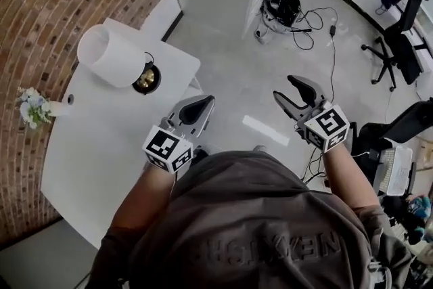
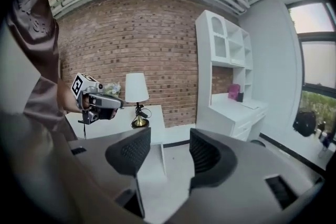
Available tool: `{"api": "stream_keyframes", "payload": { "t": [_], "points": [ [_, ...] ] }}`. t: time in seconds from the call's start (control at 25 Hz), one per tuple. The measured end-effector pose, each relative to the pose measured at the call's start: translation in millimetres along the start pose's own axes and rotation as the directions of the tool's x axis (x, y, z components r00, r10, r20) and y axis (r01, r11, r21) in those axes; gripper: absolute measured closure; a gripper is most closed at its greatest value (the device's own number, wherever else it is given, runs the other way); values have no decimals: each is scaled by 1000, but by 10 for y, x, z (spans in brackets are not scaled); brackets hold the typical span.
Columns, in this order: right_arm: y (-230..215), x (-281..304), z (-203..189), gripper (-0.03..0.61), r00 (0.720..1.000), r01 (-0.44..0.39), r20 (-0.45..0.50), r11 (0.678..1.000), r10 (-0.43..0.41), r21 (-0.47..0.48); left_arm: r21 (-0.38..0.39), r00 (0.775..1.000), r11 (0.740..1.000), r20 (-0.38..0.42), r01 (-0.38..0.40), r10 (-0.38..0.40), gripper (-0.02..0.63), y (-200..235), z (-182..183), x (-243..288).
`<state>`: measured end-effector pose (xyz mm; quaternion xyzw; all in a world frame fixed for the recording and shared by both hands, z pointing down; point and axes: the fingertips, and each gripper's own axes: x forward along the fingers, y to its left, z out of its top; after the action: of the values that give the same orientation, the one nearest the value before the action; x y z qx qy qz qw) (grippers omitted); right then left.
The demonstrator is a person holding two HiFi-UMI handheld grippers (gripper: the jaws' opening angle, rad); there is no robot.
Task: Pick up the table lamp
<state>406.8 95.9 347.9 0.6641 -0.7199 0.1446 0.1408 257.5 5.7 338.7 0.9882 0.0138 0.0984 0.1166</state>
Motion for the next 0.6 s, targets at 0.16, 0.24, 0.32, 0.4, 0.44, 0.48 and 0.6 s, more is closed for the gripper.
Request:
{"api": "stream_keyframes", "payload": {
  "t": [0.16, 0.24, 0.32, 0.4, 0.44, 0.48, 0.6],
  "points": [
    [282, 728, 229, 354, 993, -119, -2, 991, 119, -59, -44, 989, 989, 30, -141, 142, 611, 435, -87, -511],
    [450, 1104, 328, 353, 984, -177, -8, 980, 177, -88, -67, 977, 976, 37, -209, 212, 611, 620, -151, -774],
    [641, 1493, 409, 351, 970, -242, -19, 963, 241, -122, -96, 955, 953, 43, -287, 292, 611, 791, -229, -1058],
    [846, 1879, 477, 347, 955, -297, -29, 943, 296, -151, -127, 929, 925, 47, -359, 367, 611, 960, -306, -1348],
    [951, 2067, 505, 342, 948, -319, -34, 934, 318, -163, -140, 916, 911, 48, -388, 398, 611, 1045, -342, -1490],
    [1056, 2251, 527, 338, 941, -338, -40, 925, 336, -175, -150, 904, 898, 48, -413, 424, 611, 1132, -378, -1627],
    [1352, 2769, 571, 329, 923, -383, -53, 903, 380, -196, -170, 871, 864, 49, -474, 488, 611, 1390, -474, -2000]
  ]
}}
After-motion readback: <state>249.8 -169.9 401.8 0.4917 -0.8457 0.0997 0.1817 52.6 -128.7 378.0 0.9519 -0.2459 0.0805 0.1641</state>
